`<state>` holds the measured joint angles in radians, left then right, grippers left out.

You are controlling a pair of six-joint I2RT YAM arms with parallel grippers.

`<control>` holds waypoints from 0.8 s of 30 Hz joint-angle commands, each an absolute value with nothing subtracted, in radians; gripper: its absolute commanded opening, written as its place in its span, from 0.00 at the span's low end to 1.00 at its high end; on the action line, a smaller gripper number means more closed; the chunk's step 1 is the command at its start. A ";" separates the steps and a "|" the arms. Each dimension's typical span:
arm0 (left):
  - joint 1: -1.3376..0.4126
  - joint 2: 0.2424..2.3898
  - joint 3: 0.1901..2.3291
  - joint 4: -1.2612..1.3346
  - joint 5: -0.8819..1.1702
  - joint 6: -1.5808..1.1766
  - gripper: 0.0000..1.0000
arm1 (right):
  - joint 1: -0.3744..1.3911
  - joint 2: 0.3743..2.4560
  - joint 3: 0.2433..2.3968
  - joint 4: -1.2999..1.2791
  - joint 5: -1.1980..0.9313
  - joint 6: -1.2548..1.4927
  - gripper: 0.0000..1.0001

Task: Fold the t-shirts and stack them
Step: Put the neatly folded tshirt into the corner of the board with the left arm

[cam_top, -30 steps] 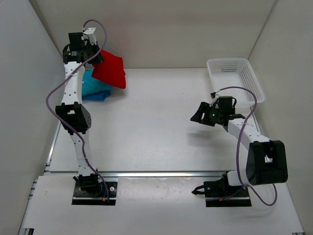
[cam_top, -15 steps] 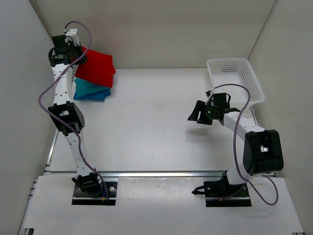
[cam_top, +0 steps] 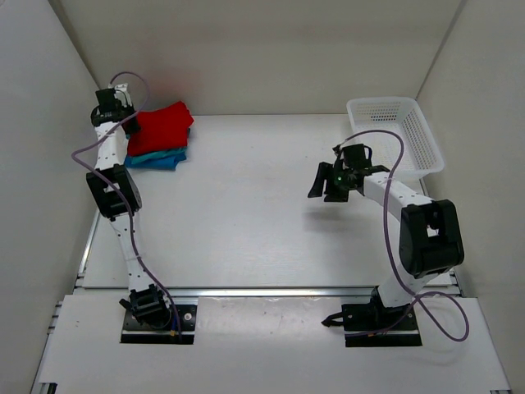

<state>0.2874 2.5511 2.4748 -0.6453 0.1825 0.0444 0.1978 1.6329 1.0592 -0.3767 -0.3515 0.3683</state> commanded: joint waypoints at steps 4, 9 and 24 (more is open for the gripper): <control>0.314 2.504 2.519 -0.609 0.049 -0.072 0.62 | 0.227 1.632 1.121 -0.419 -0.327 0.350 0.58; 0.307 2.410 2.519 -0.617 0.002 -0.130 0.99 | 0.245 1.583 1.124 -0.420 -0.325 0.345 0.59; 0.030 1.678 1.718 -0.714 0.007 -0.332 0.98 | 0.169 1.309 1.023 -0.604 -0.157 0.371 0.97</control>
<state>0.1207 1.8492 1.9202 -0.7193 -0.0338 -0.2382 0.1932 1.3792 1.0595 -0.5339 -0.2306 0.3588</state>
